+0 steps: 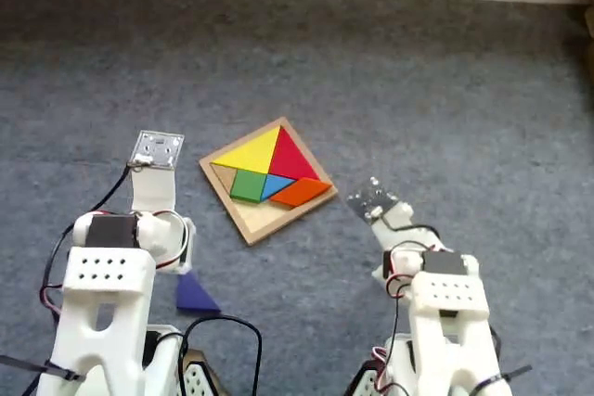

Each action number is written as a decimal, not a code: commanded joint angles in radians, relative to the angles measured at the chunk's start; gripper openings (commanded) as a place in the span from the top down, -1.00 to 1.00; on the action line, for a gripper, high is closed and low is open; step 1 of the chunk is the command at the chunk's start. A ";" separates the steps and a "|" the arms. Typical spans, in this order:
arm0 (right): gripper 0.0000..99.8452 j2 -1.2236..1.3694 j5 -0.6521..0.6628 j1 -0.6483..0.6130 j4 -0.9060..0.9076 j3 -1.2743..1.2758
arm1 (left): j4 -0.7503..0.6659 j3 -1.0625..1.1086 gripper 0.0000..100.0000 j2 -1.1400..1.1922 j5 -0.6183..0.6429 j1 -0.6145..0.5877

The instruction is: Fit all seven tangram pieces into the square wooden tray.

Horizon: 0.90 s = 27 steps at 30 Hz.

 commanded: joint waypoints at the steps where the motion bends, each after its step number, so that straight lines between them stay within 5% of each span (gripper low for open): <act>1: 0.95 -0.082 -0.011 0.021 -0.022 0.028 | 0.006 -0.008 0.50 -0.013 -0.005 0.027; 18: 0.95 -0.228 -0.011 0.021 -0.024 0.176 | -0.041 0.147 0.50 -0.012 -0.098 0.064; 27: 0.95 -0.259 -0.117 0.016 -0.041 0.177 | -0.074 0.153 0.50 -0.007 -0.021 0.243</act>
